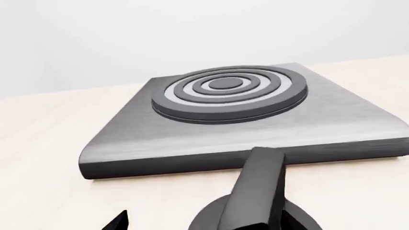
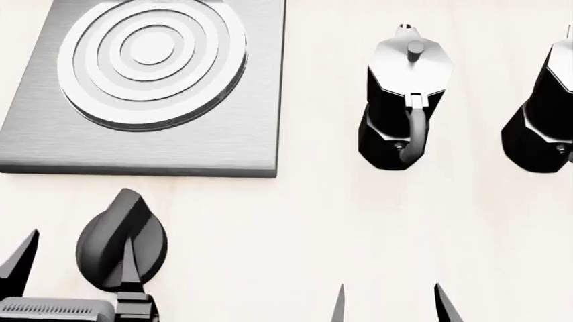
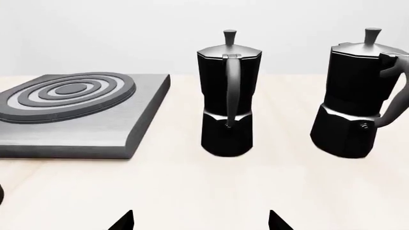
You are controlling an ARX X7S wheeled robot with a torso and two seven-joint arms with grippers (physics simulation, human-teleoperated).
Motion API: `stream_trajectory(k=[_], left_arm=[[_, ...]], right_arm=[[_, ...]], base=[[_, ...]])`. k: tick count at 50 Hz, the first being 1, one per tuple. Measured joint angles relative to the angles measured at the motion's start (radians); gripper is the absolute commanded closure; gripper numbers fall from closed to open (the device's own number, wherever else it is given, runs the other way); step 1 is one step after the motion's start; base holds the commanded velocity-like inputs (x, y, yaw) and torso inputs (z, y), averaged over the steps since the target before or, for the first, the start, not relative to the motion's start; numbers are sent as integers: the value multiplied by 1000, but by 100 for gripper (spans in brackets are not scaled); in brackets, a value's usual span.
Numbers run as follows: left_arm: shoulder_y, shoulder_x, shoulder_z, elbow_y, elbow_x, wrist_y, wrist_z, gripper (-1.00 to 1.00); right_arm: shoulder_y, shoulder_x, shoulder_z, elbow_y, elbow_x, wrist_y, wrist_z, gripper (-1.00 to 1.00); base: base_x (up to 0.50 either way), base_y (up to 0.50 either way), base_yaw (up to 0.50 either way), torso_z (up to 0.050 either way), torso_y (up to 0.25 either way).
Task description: Turn off the stove.
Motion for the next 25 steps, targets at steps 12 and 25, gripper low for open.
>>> stream_trajectory(k=[12,25], left_arm=[[29,-15,-3,28,-8,-1,-1,-100],[58,-27,-11,51,-16,1,-9,-100]], right_arm=[[2,2,-2,1,2,0,2,-100],[1,5,-5,1,2,-4,4,-100]], base=[[0,0,0,0,-2],[0,0,0,-1,-1]])
